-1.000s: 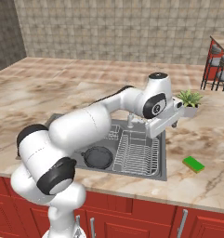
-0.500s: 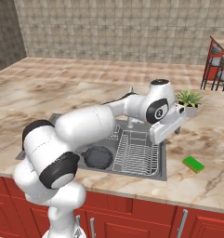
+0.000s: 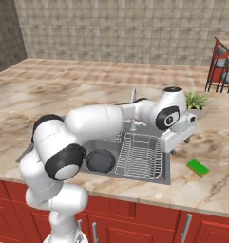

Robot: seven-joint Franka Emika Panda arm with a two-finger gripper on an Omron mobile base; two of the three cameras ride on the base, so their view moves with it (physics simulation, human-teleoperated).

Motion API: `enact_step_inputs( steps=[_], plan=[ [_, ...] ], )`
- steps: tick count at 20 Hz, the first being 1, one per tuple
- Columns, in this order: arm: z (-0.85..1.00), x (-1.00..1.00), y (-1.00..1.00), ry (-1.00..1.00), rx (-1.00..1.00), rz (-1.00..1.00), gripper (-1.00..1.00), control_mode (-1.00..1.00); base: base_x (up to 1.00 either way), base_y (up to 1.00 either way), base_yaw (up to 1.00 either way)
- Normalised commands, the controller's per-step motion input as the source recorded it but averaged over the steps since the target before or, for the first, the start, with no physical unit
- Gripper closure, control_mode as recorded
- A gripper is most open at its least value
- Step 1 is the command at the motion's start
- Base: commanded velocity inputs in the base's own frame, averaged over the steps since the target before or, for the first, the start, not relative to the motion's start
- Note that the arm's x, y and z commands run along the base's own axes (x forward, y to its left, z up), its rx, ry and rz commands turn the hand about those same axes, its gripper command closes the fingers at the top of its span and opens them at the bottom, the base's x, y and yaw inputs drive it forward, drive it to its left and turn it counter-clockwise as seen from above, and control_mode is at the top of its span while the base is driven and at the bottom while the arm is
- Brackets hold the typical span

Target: Pick the pan and sponge and place them into the sink. Then turn on the water.

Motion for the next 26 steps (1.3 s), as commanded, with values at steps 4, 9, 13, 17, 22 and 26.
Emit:
enact_step_inputs(
  steps=[4, 9, 13, 17, 22, 26],
  plan=[
    [-0.18, 0.05, -0.07, 0.0, 0.06, -0.04, -1.0, -1.0, 0.0, 0.0, 0.0],
    [-0.2, 0.05, -0.13, 0.0, 0.09, 0.0, -1.0, -1.0, 0.0, 0.0, 0.0],
    [-0.18, 0.0, -0.17, 0.0, 0.08, 0.0, -1.0, -1.0, 0.0, 0.0, 0.0],
    [-0.17, 0.0, -0.19, 0.0, 0.07, 0.0, -1.0, -1.0, 0.0, 0.0, 0.0],
    [-0.17, 0.02, -0.13, -0.02, 0.04, 0.0, -1.0, -1.0, 0.0, 0.0, 0.0],
    [-0.18, 0.14, -0.04, 0.0, 0.01, 0.0, -1.0, -1.0, 0.0, 0.0, 0.0]
  ],
)
